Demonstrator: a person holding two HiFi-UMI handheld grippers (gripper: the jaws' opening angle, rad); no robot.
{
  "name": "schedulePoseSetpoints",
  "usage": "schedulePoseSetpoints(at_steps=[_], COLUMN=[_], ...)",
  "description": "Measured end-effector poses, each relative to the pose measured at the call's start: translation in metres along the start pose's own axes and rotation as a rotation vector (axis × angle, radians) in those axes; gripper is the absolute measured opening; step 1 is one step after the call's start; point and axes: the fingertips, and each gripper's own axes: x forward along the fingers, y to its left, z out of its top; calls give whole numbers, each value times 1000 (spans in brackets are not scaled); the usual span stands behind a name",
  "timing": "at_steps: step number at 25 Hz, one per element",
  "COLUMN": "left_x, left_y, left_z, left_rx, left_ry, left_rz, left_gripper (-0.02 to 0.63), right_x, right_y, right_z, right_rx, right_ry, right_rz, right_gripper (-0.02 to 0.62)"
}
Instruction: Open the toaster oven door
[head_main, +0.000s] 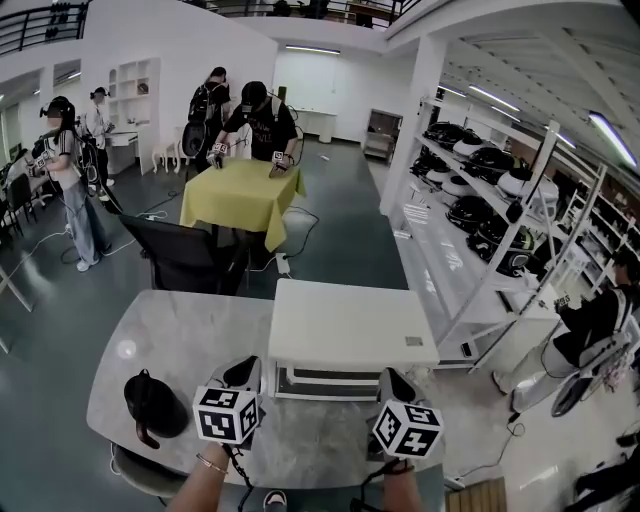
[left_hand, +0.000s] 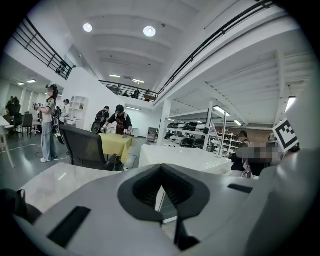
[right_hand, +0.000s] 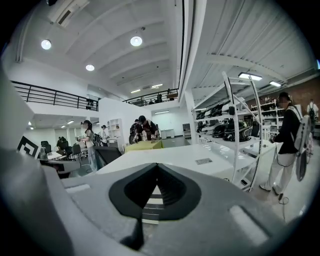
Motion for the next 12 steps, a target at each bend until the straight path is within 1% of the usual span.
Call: schedulePoseSetpoints(at_steps=[8, 12], left_x=[6, 9], left_y=[1, 2], left_z=[-2, 0], left_rx=[2, -10], left_ry=[21, 13], left_rz=[45, 66], left_gripper=[5, 5], right_x=[17, 20], right_y=[-10, -15], right_z=[-1, -3], right_rx=[-6, -11], right_ry=[27, 39], right_rz=[28, 39], right_gripper=[5, 5])
